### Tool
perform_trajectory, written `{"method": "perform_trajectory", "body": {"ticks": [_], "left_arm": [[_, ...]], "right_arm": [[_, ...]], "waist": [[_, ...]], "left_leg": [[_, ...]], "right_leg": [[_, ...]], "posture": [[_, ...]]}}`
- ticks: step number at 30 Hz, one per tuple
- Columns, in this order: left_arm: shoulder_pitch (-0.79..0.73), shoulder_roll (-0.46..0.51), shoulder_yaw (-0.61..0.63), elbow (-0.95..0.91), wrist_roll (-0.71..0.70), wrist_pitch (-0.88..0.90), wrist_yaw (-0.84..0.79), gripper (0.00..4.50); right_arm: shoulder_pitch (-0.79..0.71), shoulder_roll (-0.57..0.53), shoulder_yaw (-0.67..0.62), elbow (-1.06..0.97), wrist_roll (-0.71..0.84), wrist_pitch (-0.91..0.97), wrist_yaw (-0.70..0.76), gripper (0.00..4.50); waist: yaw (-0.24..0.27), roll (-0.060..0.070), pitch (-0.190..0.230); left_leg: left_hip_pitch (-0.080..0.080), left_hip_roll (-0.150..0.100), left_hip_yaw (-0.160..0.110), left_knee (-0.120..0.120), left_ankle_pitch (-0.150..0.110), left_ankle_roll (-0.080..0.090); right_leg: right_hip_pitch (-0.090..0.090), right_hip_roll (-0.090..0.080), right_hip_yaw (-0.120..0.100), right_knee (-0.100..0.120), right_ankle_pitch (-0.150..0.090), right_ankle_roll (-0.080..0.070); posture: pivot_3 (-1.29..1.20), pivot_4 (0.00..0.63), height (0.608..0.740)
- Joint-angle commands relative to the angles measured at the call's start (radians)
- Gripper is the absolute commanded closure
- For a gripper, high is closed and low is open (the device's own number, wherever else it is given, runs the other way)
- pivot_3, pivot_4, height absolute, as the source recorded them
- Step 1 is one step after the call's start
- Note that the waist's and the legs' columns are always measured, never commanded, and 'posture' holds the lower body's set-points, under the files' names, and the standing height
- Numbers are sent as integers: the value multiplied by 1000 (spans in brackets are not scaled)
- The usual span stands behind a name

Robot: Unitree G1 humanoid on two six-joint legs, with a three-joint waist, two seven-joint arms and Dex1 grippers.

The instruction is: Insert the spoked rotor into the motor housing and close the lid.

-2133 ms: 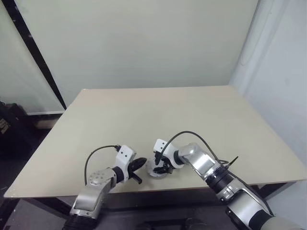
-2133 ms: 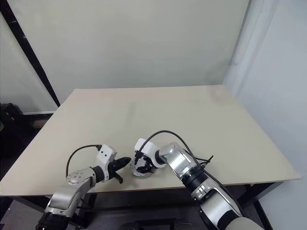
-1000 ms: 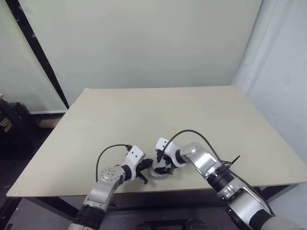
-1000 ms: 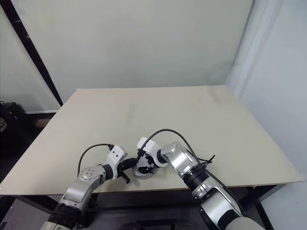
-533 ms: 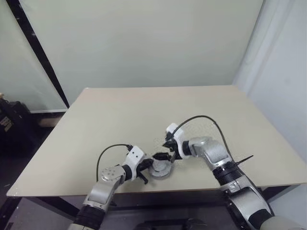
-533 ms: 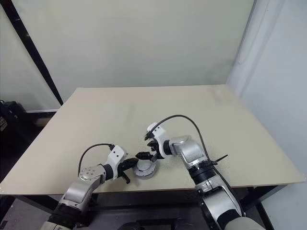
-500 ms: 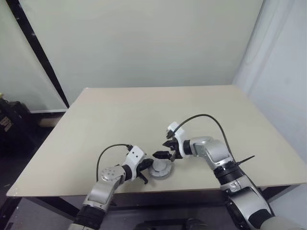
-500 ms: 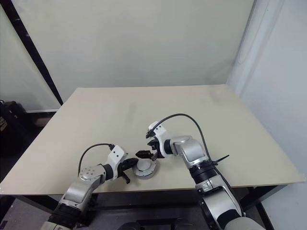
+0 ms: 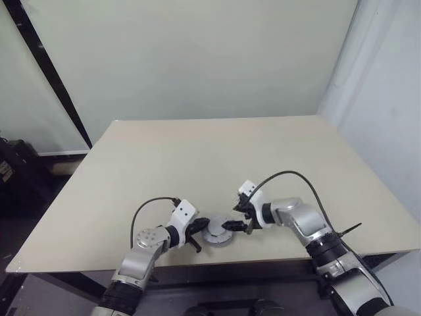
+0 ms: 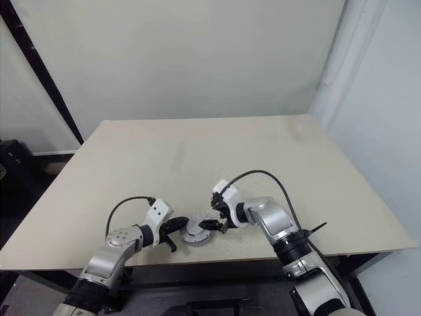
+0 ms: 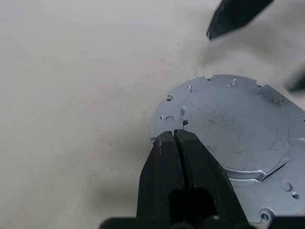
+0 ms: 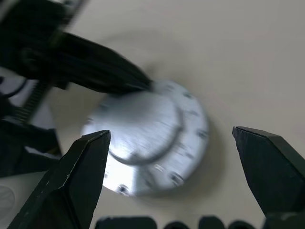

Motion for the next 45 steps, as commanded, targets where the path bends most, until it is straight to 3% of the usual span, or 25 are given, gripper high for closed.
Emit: {"method": "perform_trajectory", "body": {"ticks": [1,20,22,25,45], "left_arm": [[-3,8,-4,-3,-3,16,-9,4500],[10,15,6,-27,-3,28,-2,4500],[11,15,6,-28,-3,28,-2,4500],[9,17,6,-27,-5,28,-3,4500],[-1,35,8,-56,-24,46,-21,4500]], "right_arm": [[-20,12,15,-14,-12,-92,9,27],[0,50,84,142,-114,-261,-18,27],[4,56,82,143,-121,-267,-24,382],[7,61,77,145,-128,-274,-28,1254],[16,40,116,159,-193,-331,-24,1274]], "waist": [[0,0,0],[0,-1,0],[0,-1,0],[0,-1,0],[0,-1,0]], "left_leg": [[0,0,0,0,0,0],[0,0,0,1,0,0],[0,0,0,1,0,0],[1,0,0,1,0,0],[3,0,0,1,0,0]], "right_leg": [[0,0,0,0,0,0],[1,0,0,0,0,0],[1,0,0,0,0,0],[1,0,0,1,0,0],[3,0,0,1,0,0]], "posture": [[0,0,740],[0,0,740],[0,0,740],[0,0,740],[0,0,740]]}}
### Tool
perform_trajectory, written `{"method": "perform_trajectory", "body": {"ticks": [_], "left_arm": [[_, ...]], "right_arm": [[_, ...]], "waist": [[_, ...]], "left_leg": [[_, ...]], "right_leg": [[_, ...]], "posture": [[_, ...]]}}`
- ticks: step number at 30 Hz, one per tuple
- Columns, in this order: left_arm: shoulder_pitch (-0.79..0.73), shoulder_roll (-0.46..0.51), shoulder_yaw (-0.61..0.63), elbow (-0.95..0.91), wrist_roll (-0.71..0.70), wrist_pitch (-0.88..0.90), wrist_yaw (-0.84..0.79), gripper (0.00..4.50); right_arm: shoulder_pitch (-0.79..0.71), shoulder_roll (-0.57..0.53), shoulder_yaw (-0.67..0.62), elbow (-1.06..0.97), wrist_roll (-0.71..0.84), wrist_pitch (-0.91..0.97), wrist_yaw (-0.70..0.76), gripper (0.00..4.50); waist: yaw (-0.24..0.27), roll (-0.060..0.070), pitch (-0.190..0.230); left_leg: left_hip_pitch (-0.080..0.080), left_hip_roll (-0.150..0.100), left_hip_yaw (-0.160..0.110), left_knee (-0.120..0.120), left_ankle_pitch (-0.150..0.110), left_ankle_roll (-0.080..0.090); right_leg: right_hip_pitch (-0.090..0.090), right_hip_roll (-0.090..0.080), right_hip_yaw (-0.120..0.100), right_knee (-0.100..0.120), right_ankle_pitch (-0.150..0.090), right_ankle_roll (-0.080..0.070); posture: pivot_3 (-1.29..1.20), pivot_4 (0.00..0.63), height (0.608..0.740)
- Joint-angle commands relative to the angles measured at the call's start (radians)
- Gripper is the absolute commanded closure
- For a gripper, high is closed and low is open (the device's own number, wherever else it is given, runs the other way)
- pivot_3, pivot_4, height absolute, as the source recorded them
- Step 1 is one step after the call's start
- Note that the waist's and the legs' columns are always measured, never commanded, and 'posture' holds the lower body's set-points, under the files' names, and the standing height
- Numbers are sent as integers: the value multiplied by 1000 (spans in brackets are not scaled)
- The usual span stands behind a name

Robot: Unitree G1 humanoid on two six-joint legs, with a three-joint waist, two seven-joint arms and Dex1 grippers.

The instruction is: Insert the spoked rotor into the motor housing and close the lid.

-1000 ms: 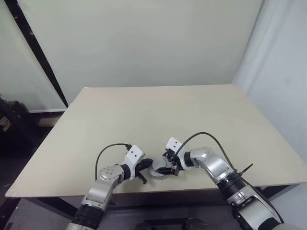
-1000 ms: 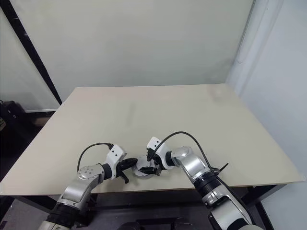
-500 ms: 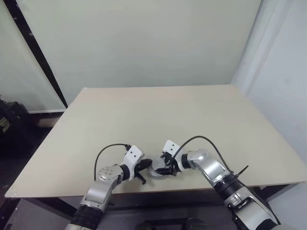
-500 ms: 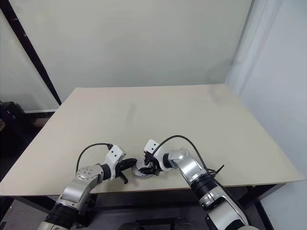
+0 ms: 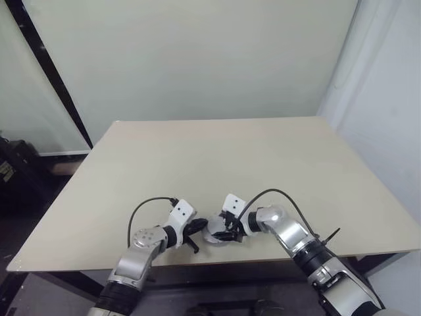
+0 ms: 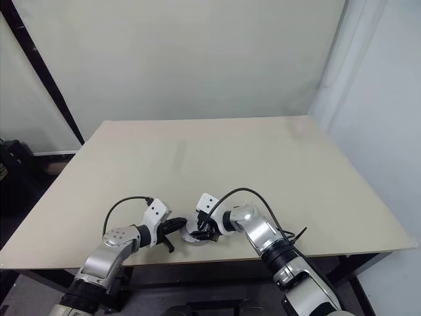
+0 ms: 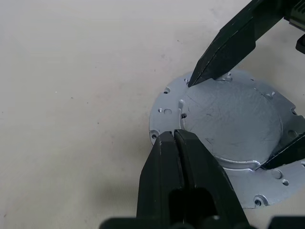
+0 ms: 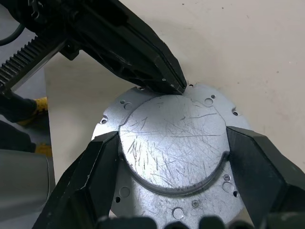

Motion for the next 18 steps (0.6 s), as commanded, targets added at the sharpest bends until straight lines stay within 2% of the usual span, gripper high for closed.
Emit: {"method": "perform_trajectory", "body": {"ticks": [1,11,12,14,18], "left_arm": [[-7,12,0,-29,-5,11,-12,4500],[19,7,-29,-30,6,20,-16,4500],[19,5,-30,-29,6,20,-15,4500],[18,3,-32,-26,6,19,-14,4500],[15,3,-32,-21,6,17,-14,4500]], "right_arm": [[-6,-14,8,14,-34,-8,-9,1274],[-9,-2,-27,-4,3,57,-2,1274],[-11,-3,-30,-12,9,73,4,542],[-13,-3,-39,-29,21,95,14,26],[-19,3,-64,-51,41,116,20,26]], "waist": [[0,0,0],[0,0,0],[0,0,0],[1,0,0],[1,0,0]], "left_leg": [[0,0,0,0,0,0],[2,0,0,0,0,0],[2,0,0,0,0,0],[2,0,0,0,0,0],[2,0,0,0,0,0]], "right_leg": [[0,0,0,0,0,0],[1,0,0,0,0,0],[1,0,0,0,0,0],[1,0,0,0,0,0],[1,0,0,0,0,0]], "posture": [[0,0,740],[0,0,740],[0,0,740],[0,0,740],[0,0,740]]}}
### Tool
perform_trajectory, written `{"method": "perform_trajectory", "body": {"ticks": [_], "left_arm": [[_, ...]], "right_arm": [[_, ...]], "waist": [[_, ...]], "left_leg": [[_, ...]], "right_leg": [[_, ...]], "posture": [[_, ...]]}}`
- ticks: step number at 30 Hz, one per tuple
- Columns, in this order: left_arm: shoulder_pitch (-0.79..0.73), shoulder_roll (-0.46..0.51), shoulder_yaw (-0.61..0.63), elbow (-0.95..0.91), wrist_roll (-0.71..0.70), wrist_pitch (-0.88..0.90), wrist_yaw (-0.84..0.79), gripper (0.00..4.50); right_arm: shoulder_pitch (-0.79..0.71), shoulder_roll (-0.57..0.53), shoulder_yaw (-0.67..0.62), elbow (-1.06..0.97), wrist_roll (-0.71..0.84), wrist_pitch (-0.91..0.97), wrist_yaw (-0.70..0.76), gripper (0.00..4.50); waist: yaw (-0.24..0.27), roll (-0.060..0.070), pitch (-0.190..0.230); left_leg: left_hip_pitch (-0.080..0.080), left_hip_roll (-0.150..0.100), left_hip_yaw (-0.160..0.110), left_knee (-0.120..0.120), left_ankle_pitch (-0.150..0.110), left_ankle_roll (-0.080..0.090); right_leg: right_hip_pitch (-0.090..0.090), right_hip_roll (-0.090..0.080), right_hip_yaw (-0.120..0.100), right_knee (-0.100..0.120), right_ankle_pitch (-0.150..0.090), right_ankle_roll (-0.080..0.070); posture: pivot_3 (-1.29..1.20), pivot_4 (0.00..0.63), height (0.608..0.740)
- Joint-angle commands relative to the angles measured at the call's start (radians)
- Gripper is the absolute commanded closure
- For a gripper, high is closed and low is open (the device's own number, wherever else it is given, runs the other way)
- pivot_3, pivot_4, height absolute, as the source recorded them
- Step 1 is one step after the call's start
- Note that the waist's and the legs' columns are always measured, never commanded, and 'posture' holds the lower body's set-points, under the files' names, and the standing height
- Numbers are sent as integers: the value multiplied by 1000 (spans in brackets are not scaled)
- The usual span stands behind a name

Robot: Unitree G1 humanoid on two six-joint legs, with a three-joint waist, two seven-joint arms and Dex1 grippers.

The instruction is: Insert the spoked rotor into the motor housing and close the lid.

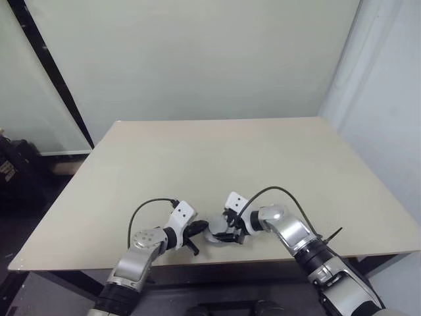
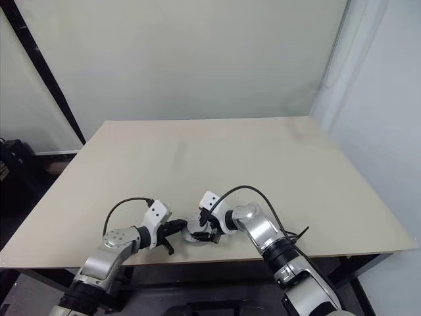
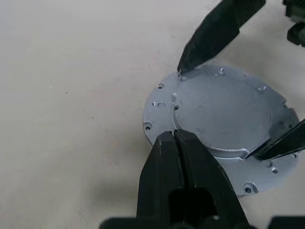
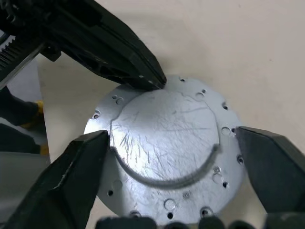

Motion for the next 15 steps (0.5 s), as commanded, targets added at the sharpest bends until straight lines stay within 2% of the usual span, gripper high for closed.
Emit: {"method": "perform_trajectory", "body": {"ticks": [1,8,15], "left_arm": [[3,-2,-22,-3,8,1,-5,4500],[-5,-3,-24,6,10,-5,-6,4500],[-19,-3,-22,17,11,-12,-5,4500]], "right_arm": [[-17,4,-34,-39,27,19,7,26],[-35,43,-155,-61,126,79,-25,26],[-99,78,-418,-34,318,501,-159,26]], "waist": [[0,0,0],[0,0,0],[1,0,0]], "left_leg": [[0,0,0,0,0,0],[-1,0,0,0,0,0],[-2,0,0,0,0,0]], "right_leg": [[0,0,0,0,0,0],[0,0,0,0,0,0],[0,-1,0,0,0,0]], "posture": [[0,0,740],[0,0,740],[0,0,740]]}}
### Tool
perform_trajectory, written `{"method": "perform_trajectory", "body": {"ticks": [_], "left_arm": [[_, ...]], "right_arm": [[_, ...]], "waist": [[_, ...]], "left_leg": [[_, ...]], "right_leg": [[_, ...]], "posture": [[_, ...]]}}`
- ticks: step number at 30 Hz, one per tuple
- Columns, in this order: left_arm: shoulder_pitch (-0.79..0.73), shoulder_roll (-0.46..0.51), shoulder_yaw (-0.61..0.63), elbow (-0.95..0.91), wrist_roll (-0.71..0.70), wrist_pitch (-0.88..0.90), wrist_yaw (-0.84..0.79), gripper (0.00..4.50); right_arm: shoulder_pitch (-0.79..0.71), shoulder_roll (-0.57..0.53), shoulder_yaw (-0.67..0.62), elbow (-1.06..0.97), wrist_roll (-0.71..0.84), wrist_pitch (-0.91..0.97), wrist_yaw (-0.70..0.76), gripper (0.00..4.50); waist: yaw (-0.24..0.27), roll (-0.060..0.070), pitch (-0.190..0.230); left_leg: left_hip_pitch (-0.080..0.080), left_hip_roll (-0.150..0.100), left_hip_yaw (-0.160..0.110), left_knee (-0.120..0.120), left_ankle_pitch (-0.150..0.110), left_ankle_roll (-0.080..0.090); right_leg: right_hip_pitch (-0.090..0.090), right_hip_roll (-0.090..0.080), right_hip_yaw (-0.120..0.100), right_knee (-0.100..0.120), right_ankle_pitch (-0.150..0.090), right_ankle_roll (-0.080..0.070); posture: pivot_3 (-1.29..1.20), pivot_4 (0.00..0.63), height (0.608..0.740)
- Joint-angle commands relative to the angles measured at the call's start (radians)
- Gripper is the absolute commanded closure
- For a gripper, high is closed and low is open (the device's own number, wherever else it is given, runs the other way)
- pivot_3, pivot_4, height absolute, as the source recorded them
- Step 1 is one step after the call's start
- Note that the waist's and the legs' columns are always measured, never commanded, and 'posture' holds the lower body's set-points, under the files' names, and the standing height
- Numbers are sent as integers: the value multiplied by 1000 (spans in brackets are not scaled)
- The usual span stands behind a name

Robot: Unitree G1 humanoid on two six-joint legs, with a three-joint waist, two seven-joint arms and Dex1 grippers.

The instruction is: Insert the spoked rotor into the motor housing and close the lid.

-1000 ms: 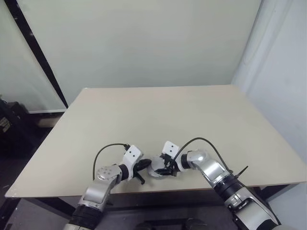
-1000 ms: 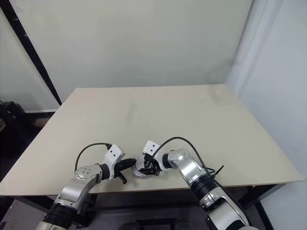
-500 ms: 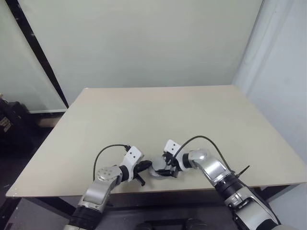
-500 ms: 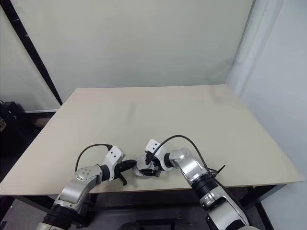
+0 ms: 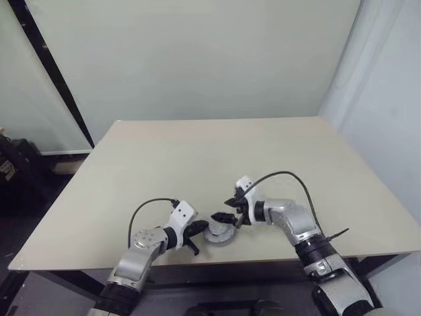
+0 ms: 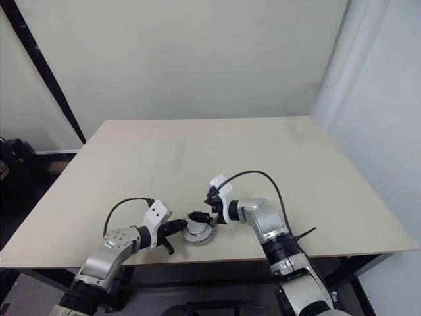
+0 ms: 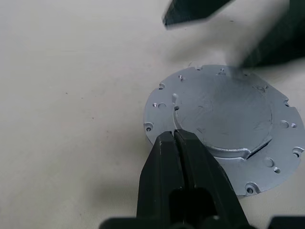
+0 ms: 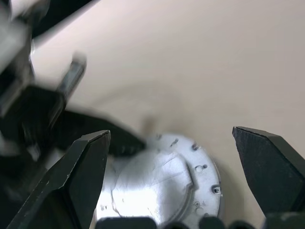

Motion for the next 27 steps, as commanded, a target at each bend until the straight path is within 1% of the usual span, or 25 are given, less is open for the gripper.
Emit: {"method": "perform_trajectory", "body": {"ticks": [1,7,10,14,20,27], "left_arm": [[-16,-3,-16,11,10,-3,-5,4500],[-37,-7,-15,33,14,-21,-2,4500],[-48,-9,-14,44,17,-32,1,4500],[-56,-11,-10,50,18,-40,5,4500],[-53,-6,-6,48,19,-47,8,4500],[-47,0,-5,37,16,-45,13,4500]], "right_arm": [[-55,-6,-127,0,89,233,-86,26],[-85,3,-284,116,153,480,-199,26],[-88,22,-362,180,189,555,-233,26],[-83,54,-426,244,213,605,-271,26],[-74,107,-478,295,231,612,-315,26],[-57,161,-496,297,255,631,-344,26]], "waist": [[-1,0,0],[-1,0,0],[-1,0,0],[-2,0,0],[-8,0,0],[-27,0,0]], "left_leg": [[0,0,0,0,0,0],[-1,-1,1,-1,0,0],[-2,0,1,-1,0,0],[-2,0,1,-1,0,0],[-2,0,1,-1,0,0],[-1,1,0,-2,0,0]], "right_leg": [[0,0,0,0,0,0],[-2,1,0,0,0,0],[-2,1,0,0,1,1],[-2,1,0,0,1,2],[-2,2,0,0,1,2],[-2,3,0,0,1,2]], "posture": [[0,0,740],[0,0,740],[0,0,740],[0,0,740],[0,0,740],[0,0,740]]}}
